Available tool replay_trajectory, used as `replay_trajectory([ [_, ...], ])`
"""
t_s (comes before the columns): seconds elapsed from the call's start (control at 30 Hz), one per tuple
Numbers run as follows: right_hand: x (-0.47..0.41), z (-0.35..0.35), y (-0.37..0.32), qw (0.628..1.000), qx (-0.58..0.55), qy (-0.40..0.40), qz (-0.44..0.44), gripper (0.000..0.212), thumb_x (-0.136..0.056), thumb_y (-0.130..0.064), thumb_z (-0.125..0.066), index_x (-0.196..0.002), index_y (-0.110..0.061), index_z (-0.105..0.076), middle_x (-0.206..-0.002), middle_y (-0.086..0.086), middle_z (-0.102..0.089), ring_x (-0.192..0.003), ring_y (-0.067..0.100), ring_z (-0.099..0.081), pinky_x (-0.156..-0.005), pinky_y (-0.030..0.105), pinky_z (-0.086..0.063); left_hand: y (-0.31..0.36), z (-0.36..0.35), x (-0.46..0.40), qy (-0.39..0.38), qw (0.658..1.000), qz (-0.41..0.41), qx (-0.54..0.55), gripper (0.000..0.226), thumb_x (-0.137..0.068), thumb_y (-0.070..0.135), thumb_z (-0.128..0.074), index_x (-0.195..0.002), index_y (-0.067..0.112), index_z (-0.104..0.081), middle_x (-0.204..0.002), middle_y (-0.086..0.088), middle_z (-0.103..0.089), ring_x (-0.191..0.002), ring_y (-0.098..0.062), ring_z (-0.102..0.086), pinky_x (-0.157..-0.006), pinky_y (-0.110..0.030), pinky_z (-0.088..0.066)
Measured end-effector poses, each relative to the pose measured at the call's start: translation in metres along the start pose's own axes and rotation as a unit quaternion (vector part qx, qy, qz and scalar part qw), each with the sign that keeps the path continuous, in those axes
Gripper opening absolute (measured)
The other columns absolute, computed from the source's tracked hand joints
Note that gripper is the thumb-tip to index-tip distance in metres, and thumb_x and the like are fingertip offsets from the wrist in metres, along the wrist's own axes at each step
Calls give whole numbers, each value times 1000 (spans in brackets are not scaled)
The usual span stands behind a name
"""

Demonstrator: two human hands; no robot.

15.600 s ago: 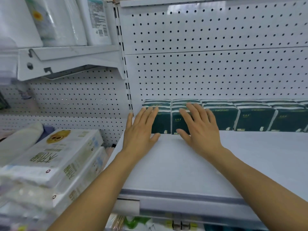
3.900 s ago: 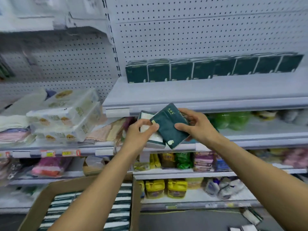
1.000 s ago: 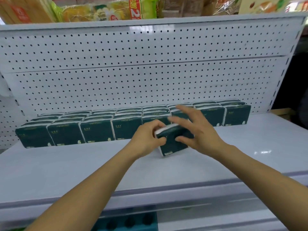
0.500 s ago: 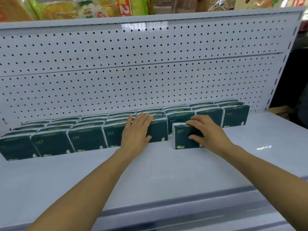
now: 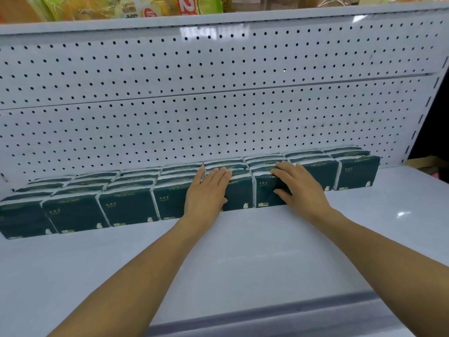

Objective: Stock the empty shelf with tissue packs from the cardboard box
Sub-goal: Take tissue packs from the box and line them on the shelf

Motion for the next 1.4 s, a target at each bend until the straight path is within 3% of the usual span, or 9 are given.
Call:
replay_trajectory([
  [0.17,-2,-4,1,998,46,-38,-20,53,-76,-20,-80,-125,-14,-61,-132,6,-56,-124,28,-52,-110,50,-30,0,4,1,-2,1000,3,18,71,-100,38,-51,-156,23,-9,-163,5,-15,-150,-15,-14,-121,-43,9],
  [0.3,2,9,-17,996,42,-59,-60,60,-83,-29,-71,-138,-19,-49,-151,6,-38,-142,26,-31,-117,54,-18,1,18,10,1,999,26,29,81,-97,52,-48,-156,26,1,-165,3,-8,-152,-17,-4,-122,-48,8],
  [0.4,12,31,-41,999,11,-16,-49,60,-85,-34,-68,-139,-18,-47,-150,5,-38,-140,26,-35,-115,53,-23,5,37,31,37,997,40,55,81,-95,57,-46,-157,26,-3,-165,2,-9,-152,-19,-3,-122,-49,5],
  [0.57,36,73,-88,997,-61,48,-20,57,-89,-35,-65,-140,-16,-47,-140,6,-51,-124,26,-52,-100,43,-43,10,70,95,168,978,44,115,74,-87,49,-64,-149,17,-38,-151,-5,-43,-137,-28,-43,-114,-51,-33],
  [0.67,57,88,-118,996,-70,54,2,55,-90,-36,-64,-138,-16,-49,-138,5,-53,-124,23,-50,-99,41,-43,6,81,142,193,972,72,113,72,-87,50,-63,-147,17,-41,-146,-5,-49,-132,-26,-47,-111,-49,-36],
  [0.9,113,93,-212,992,-109,8,57,54,-92,-42,-50,-138,-15,-48,-136,7,-55,-121,25,-49,-96,44,-43,-20,89,262,151,977,116,92,71,-89,51,-60,-147,17,-37,-144,-6,-50,-131,-25,-46,-110,-50,-37],
  [1.1,139,82,-333,978,-161,-27,130,53,-93,-39,-49,-139,-14,-46,-127,7,-60,-111,27,-55,-88,43,-46,-77,100,370,138,973,164,85,68,-92,50,-59,-148,18,-39,-140,-4,-54,-123,-24,-50,-98,-41,-43],
  [1.27,163,68,-452,972,-183,-57,136,54,-92,-42,-45,-139,-16,-47,-125,5,-61,-111,26,-55,-87,39,-44,-149,95,474,61,980,184,49,70,-90,53,-54,-148,16,-39,-135,-4,-58,-119,-25,-55,-94,-41,-46],
  [1.4,189,48,-538,964,-204,-101,137,47,-94,-41,-48,-135,-17,-51,-128,3,-58,-114,25,-54,-86,40,-45,-210,81,565,-13,973,225,40,73,-88,50,-62,-149,19,-37,-130,-3,-59,-117,-27,-56,-93,-42,-46],
])
Point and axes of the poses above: each hand's wrist, its own x-axis away from the middle knuckle, its own z-axis out of the back of the hand, y = z × x, the point moved 6 cm from there along -x, towards the middle knuckle
